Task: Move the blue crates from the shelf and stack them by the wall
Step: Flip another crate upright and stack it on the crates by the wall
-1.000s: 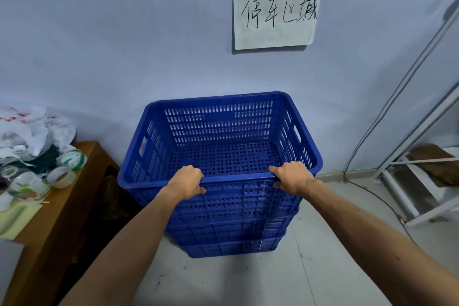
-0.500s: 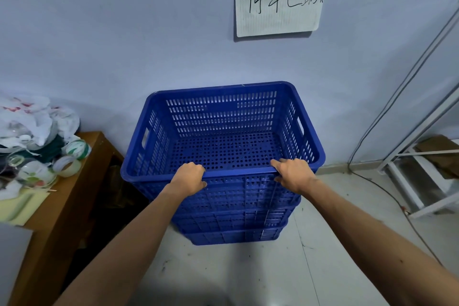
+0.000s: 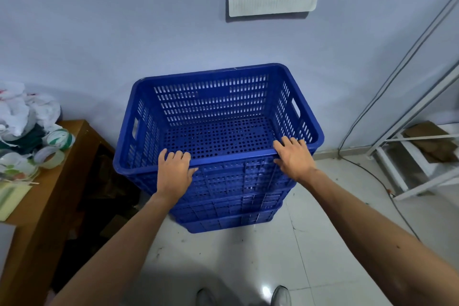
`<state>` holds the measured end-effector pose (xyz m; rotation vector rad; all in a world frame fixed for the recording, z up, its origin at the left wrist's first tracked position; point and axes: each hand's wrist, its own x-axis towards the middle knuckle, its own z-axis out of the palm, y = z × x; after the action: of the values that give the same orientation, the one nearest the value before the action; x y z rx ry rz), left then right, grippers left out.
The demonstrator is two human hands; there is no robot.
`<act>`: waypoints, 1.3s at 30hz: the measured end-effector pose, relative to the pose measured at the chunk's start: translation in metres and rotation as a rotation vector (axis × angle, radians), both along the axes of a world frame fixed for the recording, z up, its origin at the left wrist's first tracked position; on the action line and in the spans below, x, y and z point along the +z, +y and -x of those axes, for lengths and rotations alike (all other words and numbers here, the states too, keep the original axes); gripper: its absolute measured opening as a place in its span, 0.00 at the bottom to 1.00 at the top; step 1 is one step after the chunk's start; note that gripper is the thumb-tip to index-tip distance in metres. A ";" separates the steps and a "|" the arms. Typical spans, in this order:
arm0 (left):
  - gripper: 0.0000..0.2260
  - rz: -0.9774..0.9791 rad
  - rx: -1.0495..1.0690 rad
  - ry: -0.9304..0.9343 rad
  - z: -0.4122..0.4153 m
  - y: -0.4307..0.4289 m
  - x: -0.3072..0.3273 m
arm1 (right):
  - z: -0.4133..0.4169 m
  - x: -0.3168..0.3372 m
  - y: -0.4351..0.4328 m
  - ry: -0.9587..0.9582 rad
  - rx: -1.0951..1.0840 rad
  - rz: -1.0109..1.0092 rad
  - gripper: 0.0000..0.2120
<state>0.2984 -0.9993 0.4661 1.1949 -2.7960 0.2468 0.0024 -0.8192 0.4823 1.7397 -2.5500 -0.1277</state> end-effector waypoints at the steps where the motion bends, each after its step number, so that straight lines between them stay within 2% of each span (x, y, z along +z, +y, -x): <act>1: 0.15 0.003 0.010 0.003 -0.001 0.000 -0.001 | -0.002 -0.001 0.000 -0.003 -0.012 0.003 0.16; 5: 0.17 0.036 0.001 -0.030 -0.013 -0.015 0.005 | -0.023 -0.009 -0.004 0.014 -0.051 0.038 0.14; 9: 0.18 -0.029 0.048 -0.096 -0.010 -0.021 0.013 | -0.028 -0.003 -0.010 -0.001 -0.081 0.035 0.14; 18: 0.19 -0.113 0.185 -0.110 -0.007 0.004 0.009 | -0.036 -0.005 0.002 0.009 -0.124 0.006 0.14; 23: 0.18 -0.148 0.171 -0.107 -0.006 0.001 0.014 | -0.035 -0.002 0.002 -0.015 -0.107 0.005 0.15; 29: 0.21 -0.222 0.179 -0.108 -0.003 -0.002 0.018 | -0.033 0.001 0.003 -0.050 -0.090 -0.003 0.14; 32: 0.19 -0.225 0.210 -0.080 -0.002 0.002 0.015 | -0.029 -0.001 0.006 -0.072 -0.066 0.002 0.15; 39: 0.36 -0.256 0.336 -0.118 0.007 0.030 0.012 | -0.024 0.000 0.009 -0.079 0.027 0.030 0.19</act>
<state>0.2910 -0.9688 0.4784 1.7643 -2.7730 -0.0222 0.0259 -0.8101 0.4820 1.8031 -2.5665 -0.0207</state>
